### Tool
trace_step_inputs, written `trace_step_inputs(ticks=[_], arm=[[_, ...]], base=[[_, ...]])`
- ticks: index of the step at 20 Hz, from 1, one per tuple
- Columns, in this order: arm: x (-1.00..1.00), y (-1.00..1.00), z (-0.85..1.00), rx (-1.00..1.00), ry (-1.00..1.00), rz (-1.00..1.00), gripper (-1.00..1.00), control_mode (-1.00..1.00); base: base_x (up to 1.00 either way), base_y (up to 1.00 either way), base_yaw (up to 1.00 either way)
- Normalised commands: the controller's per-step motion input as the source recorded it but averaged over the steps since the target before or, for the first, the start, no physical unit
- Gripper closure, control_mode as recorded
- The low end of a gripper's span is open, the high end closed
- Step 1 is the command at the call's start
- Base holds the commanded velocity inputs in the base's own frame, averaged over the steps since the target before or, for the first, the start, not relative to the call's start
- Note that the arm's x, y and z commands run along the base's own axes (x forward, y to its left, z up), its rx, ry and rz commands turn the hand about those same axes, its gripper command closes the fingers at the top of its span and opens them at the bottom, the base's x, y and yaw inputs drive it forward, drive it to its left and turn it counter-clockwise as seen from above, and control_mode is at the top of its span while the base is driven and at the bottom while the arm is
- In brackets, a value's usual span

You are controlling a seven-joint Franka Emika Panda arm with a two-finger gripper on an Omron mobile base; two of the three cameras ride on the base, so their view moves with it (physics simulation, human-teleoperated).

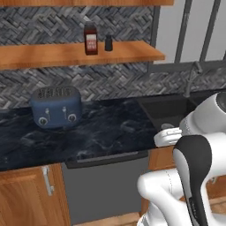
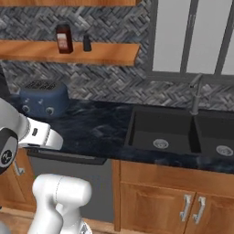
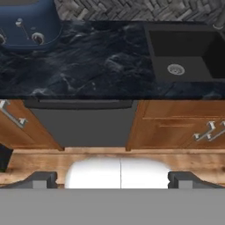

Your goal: Collect the paprika, ketchup, and shaker from the cabinet and place them next to the stove.

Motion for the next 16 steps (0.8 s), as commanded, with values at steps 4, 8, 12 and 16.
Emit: trace_step_inputs(ticks=[4,8,12,16], arm=[[0.0,0.0,0.0,0.0,0.0,0.0,-1.0,1.0],[0.0,0.0,0.0,0.0,0.0,0.0,-1.0,1.0],[0.0,0.0,0.0,0.0,0.0,0.0,-1.0,1.0],[0.0,0.0,0.0,0.0,0.0,0.0,-1.0,1.0]], base=[[0.44,0.53,0.17],[0.62,0.37,0.07],[0.64,0.27,0.01],[0.7,0.15,0.0]])
